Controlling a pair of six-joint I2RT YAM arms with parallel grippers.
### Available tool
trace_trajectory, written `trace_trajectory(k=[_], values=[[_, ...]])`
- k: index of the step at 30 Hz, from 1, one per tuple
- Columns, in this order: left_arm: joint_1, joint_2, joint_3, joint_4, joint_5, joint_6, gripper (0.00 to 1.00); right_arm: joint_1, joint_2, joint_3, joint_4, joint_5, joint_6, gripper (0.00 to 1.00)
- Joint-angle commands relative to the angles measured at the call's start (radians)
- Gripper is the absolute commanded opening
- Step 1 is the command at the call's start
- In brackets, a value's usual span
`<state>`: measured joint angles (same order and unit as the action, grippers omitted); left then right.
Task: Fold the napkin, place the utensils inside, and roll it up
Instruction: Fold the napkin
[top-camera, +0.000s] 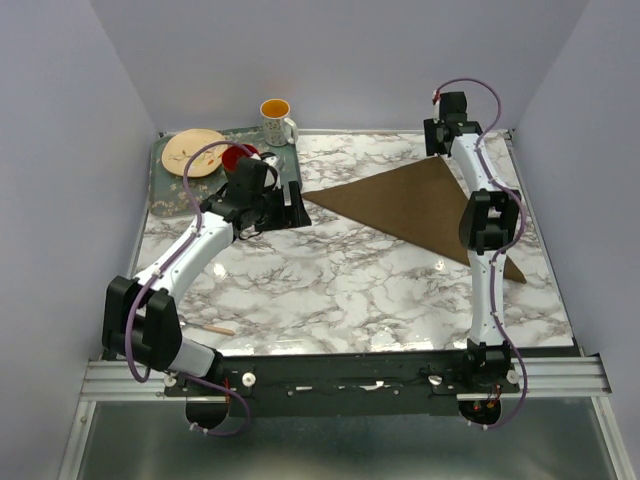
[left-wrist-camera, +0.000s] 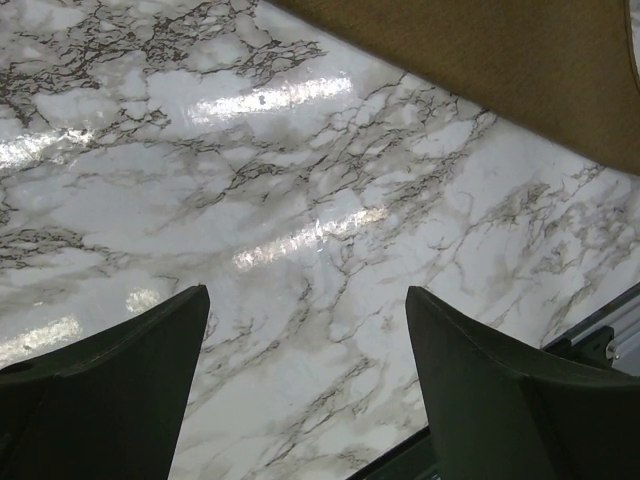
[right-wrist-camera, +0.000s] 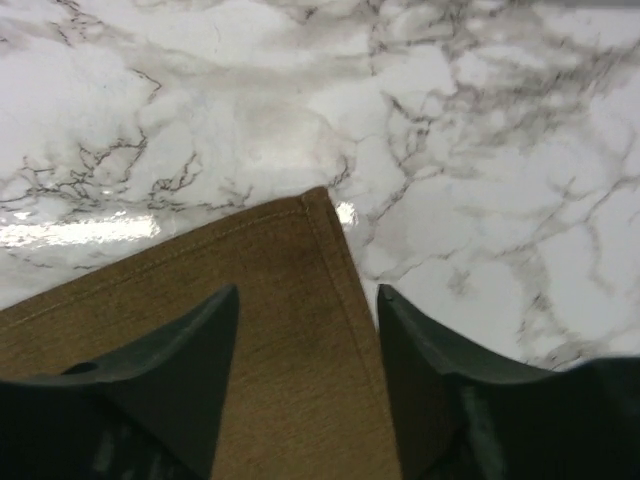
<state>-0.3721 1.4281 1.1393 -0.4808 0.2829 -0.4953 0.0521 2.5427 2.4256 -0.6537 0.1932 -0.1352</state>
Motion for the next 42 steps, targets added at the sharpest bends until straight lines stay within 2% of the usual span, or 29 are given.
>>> trace_trajectory(k=[1, 3, 4, 5, 7, 8, 10, 12, 14, 16, 17, 18, 20, 21, 25, 29, 37, 42], values=[[0.001, 0.075, 0.045, 0.071, 0.050, -0.076, 0.88, -0.006, -0.146, -0.060, -0.176, 0.057, 0.208, 0.72], [-0.020, 0.113, 0.056, 0.152, 0.068, -0.115, 0.82, -0.006, -0.324, -0.236, -0.169, -0.023, 0.355, 0.79], [-0.033, 0.159, 0.075, 0.181, 0.068, -0.152, 0.81, -0.006, -0.384, -0.451, -0.138, -0.076, 0.391, 0.79], [-0.047, 0.188, 0.095, 0.206, 0.067, -0.170, 0.78, -0.008, -0.453, -0.556, -0.056, -0.154, 0.416, 0.79], [-0.100, 0.283, 0.179, 0.252, 0.053, -0.189, 0.69, -0.006, -0.619, -0.739, -0.002, -0.166, 0.479, 0.76], [-0.117, 0.320, 0.213, 0.261, 0.030, -0.210, 0.66, -0.008, -0.660, -0.873, 0.035, -0.115, 0.493, 0.72], [-0.161, 0.438, 0.320, 0.295, 0.024, -0.230, 0.54, -0.014, -0.777, -1.003, 0.078, -0.089, 0.533, 0.68], [-0.182, 0.527, 0.399, 0.314, 0.015, -0.250, 0.44, -0.026, -0.846, -1.158, 0.141, -0.080, 0.575, 0.55], [-0.183, 0.646, 0.509, 0.321, 0.016, -0.261, 0.34, -0.047, -0.926, -1.249, 0.236, -0.167, 0.608, 0.43], [-0.185, 0.722, 0.598, 0.298, -0.023, -0.241, 0.26, -0.047, -0.940, -1.301, 0.255, -0.219, 0.635, 0.36], [-0.182, 0.747, 0.632, 0.274, -0.034, -0.233, 0.18, -0.047, -0.935, -1.309, 0.268, -0.288, 0.635, 0.30], [-0.182, 0.770, 0.664, 0.231, -0.030, -0.224, 0.14, -0.047, -0.929, -1.321, 0.272, -0.307, 0.638, 0.29], [-0.180, 0.821, 0.741, 0.209, -0.051, -0.183, 0.14, -0.047, -0.903, -1.338, 0.290, -0.342, 0.657, 0.28], [-0.177, 0.836, 0.760, 0.191, -0.062, -0.172, 0.14, -0.069, -0.891, -1.346, 0.295, -0.354, 0.664, 0.22], [-0.165, 0.897, 0.824, 0.177, -0.068, -0.143, 0.13, -0.107, -0.863, -1.408, 0.319, -0.390, 0.697, 0.16], [-0.145, 0.922, 0.829, 0.117, -0.116, -0.112, 0.13, -0.159, -0.894, -1.491, 0.332, -0.360, 0.697, 0.16], [-0.096, 0.916, 0.711, 0.068, -0.160, -0.121, 0.13, -0.259, -0.973, -1.631, 0.330, -0.295, 0.686, 0.16], [-0.070, 0.940, 0.727, 0.013, -0.165, -0.109, 0.11, -0.285, -1.058, -1.636, 0.304, -0.222, 0.643, 0.18]])
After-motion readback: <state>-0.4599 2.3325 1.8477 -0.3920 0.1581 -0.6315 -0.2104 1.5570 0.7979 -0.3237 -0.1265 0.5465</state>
